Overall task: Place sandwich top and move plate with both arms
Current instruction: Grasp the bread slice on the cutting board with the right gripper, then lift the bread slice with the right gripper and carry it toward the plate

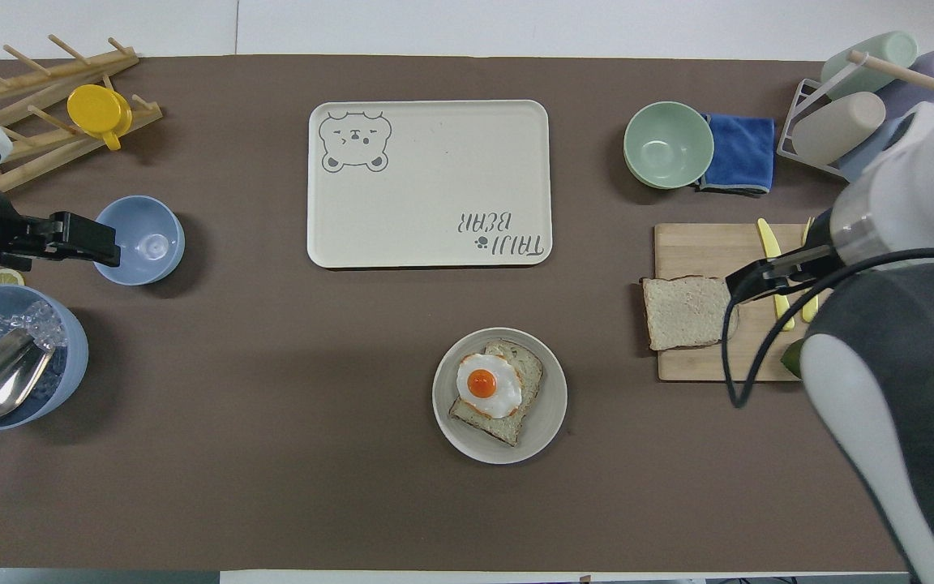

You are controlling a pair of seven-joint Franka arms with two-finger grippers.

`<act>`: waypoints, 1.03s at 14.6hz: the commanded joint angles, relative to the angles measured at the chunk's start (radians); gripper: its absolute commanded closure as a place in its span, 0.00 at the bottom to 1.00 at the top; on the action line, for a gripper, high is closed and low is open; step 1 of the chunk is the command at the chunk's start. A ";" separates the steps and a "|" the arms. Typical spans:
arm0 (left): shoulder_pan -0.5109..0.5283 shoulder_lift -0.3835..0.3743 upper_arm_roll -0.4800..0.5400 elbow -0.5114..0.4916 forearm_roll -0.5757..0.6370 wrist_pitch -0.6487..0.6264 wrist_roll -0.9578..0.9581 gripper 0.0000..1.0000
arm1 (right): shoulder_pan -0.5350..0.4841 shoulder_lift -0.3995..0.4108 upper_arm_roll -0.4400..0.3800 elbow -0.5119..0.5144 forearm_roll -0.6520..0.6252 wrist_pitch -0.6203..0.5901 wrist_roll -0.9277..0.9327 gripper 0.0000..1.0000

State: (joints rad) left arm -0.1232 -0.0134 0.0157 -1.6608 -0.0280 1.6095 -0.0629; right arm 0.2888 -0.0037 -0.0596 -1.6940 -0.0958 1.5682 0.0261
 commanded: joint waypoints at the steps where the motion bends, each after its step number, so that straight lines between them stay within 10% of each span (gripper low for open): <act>1: 0.008 -0.017 -0.002 -0.016 -0.004 0.001 0.009 0.00 | 0.107 0.105 0.003 -0.018 -0.077 0.061 0.156 0.00; 8: 0.010 -0.017 0.000 -0.017 -0.006 -0.003 0.009 0.00 | 0.167 0.114 0.004 -0.355 -0.174 0.455 0.333 0.00; 15: 0.010 -0.017 0.000 -0.017 -0.006 0.007 0.008 0.00 | 0.218 0.220 0.004 -0.375 -0.387 0.464 0.548 0.00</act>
State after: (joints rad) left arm -0.1228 -0.0134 0.0176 -1.6608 -0.0280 1.6088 -0.0629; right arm 0.5165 0.2001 -0.0524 -2.0606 -0.4266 2.0093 0.5461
